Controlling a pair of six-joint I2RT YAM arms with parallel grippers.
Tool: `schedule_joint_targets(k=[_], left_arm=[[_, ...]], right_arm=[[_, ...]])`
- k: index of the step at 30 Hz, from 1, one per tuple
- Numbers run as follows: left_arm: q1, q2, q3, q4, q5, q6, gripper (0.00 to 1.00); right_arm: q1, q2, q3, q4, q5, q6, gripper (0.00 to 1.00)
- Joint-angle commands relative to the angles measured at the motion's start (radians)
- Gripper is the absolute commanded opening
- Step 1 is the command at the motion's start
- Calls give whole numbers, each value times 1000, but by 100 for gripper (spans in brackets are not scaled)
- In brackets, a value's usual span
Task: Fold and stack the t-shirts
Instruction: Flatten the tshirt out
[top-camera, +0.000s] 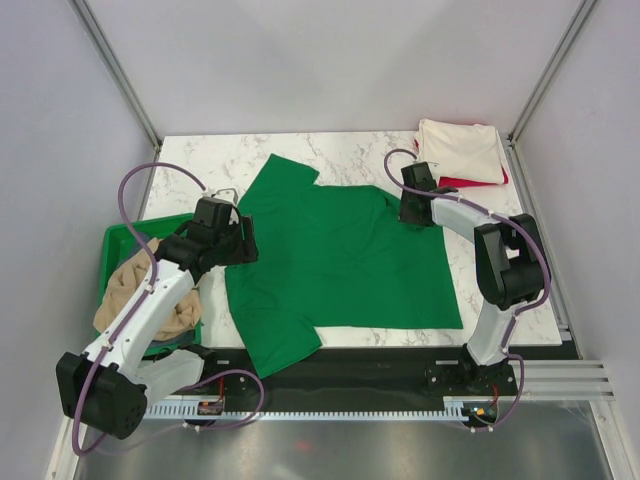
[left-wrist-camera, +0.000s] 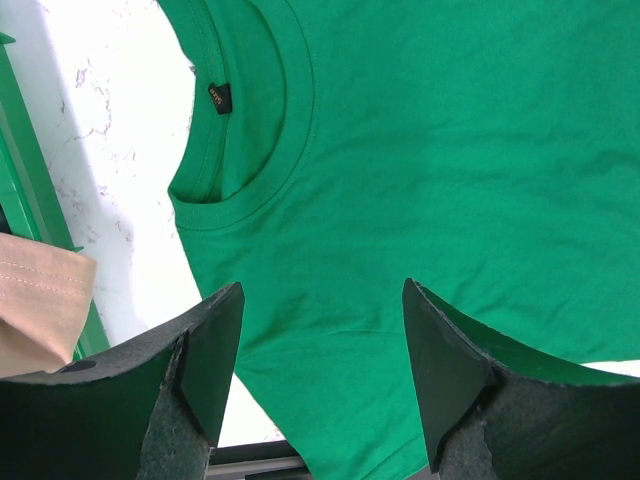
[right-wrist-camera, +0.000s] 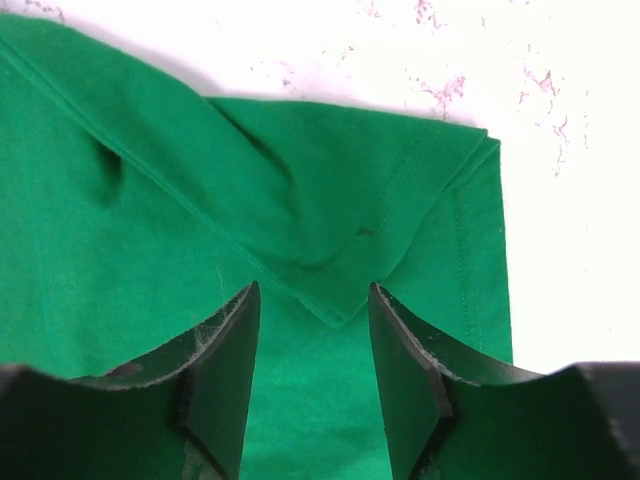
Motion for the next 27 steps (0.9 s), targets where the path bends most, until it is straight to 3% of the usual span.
schedule_joint_targets(k=[1, 12, 18, 22, 27], left_arm=[[-5, 1, 9, 12, 5, 40, 72], [-8, 10, 7, 12, 2, 40, 72], [-8, 13, 5, 10, -5, 40, 72], [-9, 16, 5, 9, -6, 42, 71], [-9, 18, 7, 10, -8, 42, 71]], right_arm=[[-10, 20, -6, 34, 11, 15, 54], [-16, 23, -48, 68, -7, 33, 47], [-21, 12, -63, 79, -8, 33, 30], [-27, -5, -60, 79, -4, 32, 7], [-40, -28, -37, 68, -13, 29, 0]])
